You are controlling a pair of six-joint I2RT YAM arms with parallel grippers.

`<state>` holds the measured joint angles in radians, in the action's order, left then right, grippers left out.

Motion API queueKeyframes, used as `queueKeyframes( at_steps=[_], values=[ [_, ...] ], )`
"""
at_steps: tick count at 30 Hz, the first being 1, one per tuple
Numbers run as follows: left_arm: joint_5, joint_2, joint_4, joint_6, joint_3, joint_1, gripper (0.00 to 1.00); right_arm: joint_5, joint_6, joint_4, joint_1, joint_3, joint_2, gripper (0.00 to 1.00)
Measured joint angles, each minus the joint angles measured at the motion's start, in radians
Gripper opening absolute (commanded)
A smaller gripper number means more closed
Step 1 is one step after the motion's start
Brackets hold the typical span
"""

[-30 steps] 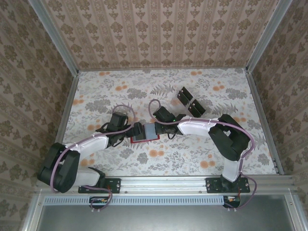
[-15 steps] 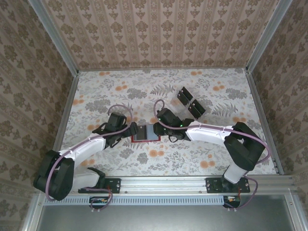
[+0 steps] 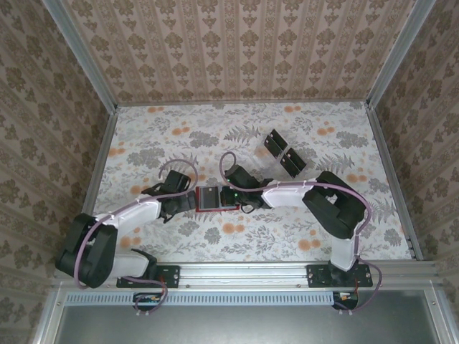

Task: Put the credit cards into the card holder
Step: Insert the credit card into the card slot.

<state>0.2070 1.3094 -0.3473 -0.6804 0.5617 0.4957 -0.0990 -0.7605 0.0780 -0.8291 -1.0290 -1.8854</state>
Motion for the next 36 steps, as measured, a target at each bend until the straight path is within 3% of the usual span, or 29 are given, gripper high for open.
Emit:
queueKeyframes(
  at_steps=[27, 36],
  values=[
    [0.019, 0.052, 0.013, -0.001, 0.004, 0.002, 1.0, -0.097, -0.063, 0.12, 0.0, -0.071, -0.104, 0.01],
    [0.059, -0.059, -0.01, -0.055, -0.029, 0.003, 1.0, -0.089, -0.062, 0.133, 0.007, -0.016, -0.024, 0.02]
  ],
)
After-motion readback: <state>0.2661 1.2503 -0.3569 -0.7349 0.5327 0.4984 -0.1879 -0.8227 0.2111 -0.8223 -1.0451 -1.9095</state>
